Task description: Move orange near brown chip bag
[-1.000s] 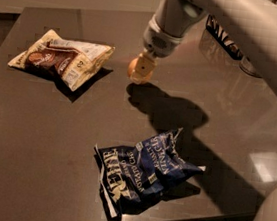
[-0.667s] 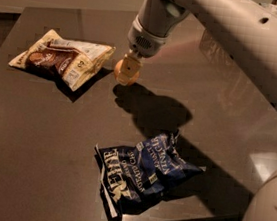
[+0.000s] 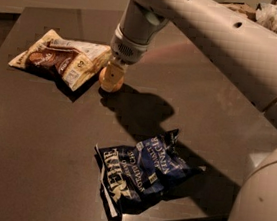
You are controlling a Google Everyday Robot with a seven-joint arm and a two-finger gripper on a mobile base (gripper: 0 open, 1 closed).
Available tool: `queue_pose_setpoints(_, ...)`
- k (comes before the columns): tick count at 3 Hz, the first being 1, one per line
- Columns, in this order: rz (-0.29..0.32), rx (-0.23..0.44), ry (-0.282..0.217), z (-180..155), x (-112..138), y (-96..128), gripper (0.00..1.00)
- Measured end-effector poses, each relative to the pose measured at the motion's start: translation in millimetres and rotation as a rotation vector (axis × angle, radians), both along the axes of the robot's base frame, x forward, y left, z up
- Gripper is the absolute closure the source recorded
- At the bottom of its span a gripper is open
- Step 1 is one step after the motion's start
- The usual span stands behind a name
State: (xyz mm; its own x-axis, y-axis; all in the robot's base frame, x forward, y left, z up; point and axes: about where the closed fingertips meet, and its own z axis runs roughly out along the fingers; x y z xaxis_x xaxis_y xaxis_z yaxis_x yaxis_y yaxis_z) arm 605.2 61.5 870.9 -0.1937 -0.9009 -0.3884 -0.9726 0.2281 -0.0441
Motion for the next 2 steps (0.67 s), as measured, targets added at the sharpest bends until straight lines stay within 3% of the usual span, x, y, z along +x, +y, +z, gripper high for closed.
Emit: queue_pose_setpoints(2, -0.001, 0.001, 0.004, -8.9, 1.2, 1.7, 0.36)
